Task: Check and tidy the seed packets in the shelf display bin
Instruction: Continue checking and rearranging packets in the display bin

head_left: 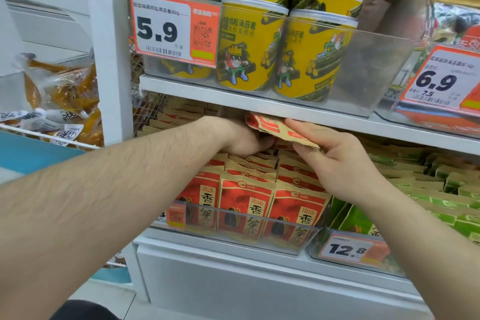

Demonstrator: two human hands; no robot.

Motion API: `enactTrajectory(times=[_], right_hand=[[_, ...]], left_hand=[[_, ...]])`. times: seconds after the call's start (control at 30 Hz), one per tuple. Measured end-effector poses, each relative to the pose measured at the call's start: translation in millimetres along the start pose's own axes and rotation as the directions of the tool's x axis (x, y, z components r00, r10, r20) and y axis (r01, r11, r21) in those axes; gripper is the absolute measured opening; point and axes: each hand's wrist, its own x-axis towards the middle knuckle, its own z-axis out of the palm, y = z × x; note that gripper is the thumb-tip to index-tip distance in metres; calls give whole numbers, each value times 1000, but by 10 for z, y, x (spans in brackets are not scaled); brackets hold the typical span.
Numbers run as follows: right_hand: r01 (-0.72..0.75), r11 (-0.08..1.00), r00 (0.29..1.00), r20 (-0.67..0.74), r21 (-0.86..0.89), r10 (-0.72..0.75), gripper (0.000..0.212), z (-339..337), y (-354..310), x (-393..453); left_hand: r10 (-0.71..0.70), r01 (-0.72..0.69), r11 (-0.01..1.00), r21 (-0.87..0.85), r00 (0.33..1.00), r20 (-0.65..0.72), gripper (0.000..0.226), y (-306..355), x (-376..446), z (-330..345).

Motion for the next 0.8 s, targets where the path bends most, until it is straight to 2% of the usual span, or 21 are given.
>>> enactTrajectory(times=[0.03,0.1,0.23,0.5,0.67,0.8], right_hand=[[0,1000,1000,5,-11,1,39,16,27,42],[-19,999,1000,14,-35,20,37,39,81,117],[-61,993,996,63,-105,68,32,103,133,271],[22,972,981,193,-232,24,36,180,37,406],[-81,892,947,245,-444,207,39,169,144,502],[-162,800,927,188,-578,324,42,214,141,669]], left_hand=[[18,-16,992,-128,1000,18,63,-8,-11,17],[30,-19,983,-185,998,55,65,-31,-40,15],[70,-71,994,77,997,19,66,20,-215,40],[60,-59,997,46,998,-3,65,42,-341,151],[32,-33,998,45,999,10,77,58,-312,158],[33,-34,998,55,999,4,80,103,-250,131]])
